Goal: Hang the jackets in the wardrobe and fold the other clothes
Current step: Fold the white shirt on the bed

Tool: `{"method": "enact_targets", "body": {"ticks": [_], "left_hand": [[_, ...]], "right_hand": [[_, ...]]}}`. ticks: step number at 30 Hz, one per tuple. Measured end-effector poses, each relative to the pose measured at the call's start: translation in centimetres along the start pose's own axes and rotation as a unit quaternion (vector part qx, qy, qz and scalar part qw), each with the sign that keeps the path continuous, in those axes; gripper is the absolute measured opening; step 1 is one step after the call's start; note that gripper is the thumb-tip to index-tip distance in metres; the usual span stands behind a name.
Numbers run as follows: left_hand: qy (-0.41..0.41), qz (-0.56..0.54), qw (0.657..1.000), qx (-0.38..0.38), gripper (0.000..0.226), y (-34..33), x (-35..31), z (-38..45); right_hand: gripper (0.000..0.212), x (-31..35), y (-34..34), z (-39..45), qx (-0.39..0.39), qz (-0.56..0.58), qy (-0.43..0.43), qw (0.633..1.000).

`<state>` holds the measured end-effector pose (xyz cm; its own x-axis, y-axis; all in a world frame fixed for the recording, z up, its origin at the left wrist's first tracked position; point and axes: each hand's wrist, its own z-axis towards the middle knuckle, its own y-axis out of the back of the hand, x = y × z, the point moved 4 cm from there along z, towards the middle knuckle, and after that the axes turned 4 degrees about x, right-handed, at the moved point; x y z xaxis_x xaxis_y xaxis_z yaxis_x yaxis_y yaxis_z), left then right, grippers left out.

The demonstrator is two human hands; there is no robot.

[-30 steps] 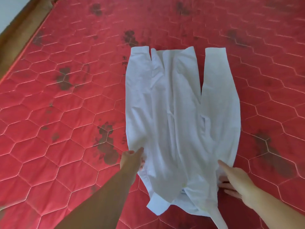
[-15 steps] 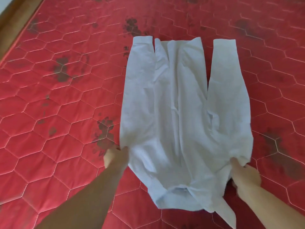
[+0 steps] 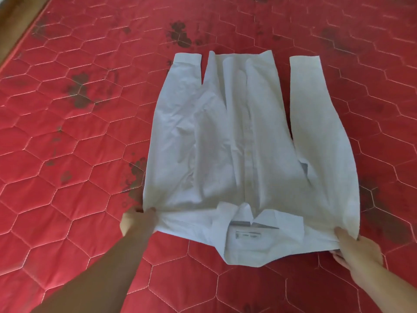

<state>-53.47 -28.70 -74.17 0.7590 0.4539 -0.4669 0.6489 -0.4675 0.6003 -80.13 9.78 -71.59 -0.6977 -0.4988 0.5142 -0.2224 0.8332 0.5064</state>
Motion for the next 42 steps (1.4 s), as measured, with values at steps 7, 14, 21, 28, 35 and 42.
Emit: {"method": "enact_targets", "body": {"ticks": [7, 14, 21, 28, 35, 42], "left_hand": [[-0.033, 0.075, 0.997, -0.008, 0.024, 0.6, -1.4, -2.0], [-0.315, 0.223, 0.922, 0.008, 0.042, -6.6, -9.3, -6.9], [-0.423, 0.261, 0.81, 0.311, 0.03, -20.2, -14.7, -17.1], [-0.365, 0.314, 0.813, 0.327, 0.052, -29.4, -14.7, -22.2], [-0.294, 0.304, 0.874, 0.238, 0.056, -33.1, -18.1, -20.0], [-0.345, 0.223, 0.909, 0.066, 0.041, -32.4, -25.3, -15.3]], "right_hand": [[0.021, 0.4, 1.0, 0.2, 0.028, -0.128, 0.042, 0.991], [0.034, 3.8, 0.5, 2.4, 0.048, -0.109, 0.071, 0.99], [0.033, 8.6, 0.5, 7.2, 0.028, -0.054, 0.082, 0.995], [0.038, 16.8, -1.3, 13.7, 0.147, -0.091, 0.092, 0.981], [0.014, 18.5, 2.3, 18.9, 0.16, -0.214, 0.154, 0.951], [0.051, 23.4, 3.2, 20.0, 0.044, -0.267, 0.321, 0.908]]}}
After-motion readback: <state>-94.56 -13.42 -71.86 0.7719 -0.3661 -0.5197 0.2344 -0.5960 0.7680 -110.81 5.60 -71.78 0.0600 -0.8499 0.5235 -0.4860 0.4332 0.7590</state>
